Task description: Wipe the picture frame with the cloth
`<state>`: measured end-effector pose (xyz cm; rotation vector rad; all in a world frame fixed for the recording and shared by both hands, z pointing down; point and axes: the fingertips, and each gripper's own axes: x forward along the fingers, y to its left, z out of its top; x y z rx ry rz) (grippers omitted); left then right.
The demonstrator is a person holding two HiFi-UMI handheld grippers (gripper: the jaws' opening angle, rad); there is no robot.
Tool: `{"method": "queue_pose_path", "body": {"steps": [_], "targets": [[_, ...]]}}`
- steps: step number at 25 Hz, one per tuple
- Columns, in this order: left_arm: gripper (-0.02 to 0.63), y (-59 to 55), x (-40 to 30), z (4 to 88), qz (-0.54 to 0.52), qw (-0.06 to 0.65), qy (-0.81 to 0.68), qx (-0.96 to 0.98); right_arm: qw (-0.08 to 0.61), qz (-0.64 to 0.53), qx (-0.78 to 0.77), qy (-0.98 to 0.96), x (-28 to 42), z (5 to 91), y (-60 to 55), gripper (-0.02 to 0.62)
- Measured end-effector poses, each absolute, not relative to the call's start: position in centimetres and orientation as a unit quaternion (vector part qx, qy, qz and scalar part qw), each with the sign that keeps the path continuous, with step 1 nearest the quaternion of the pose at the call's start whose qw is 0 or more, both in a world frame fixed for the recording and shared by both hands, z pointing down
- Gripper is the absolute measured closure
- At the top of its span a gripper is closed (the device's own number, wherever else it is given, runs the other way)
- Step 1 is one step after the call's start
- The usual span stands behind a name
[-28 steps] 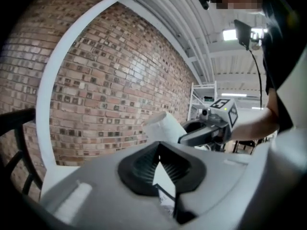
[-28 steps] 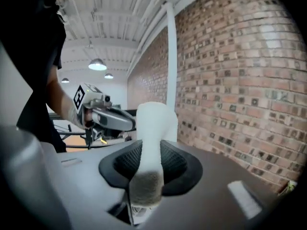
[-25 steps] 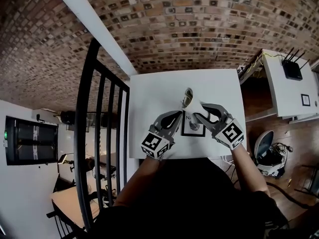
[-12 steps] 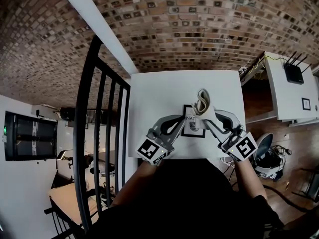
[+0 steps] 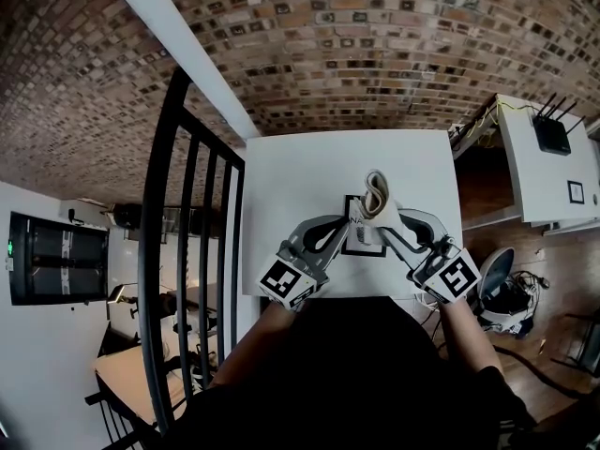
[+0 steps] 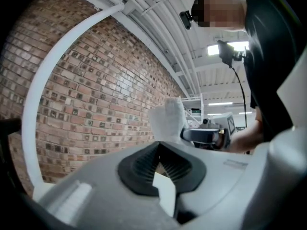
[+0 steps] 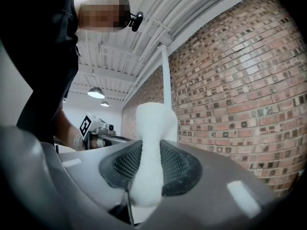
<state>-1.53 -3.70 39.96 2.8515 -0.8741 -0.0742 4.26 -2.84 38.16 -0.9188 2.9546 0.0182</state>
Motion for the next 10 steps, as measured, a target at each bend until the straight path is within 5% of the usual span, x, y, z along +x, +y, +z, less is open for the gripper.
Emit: {"method": "queue_pose_path", "body": {"steps": [10], "targets": [[0.606,-2.9,-0.9,40.2,-0.020,0.078,-0.284,0.955,0.016,0.000,-0.294,0.956,4.1,39.1,-2.1,0.486]]}}
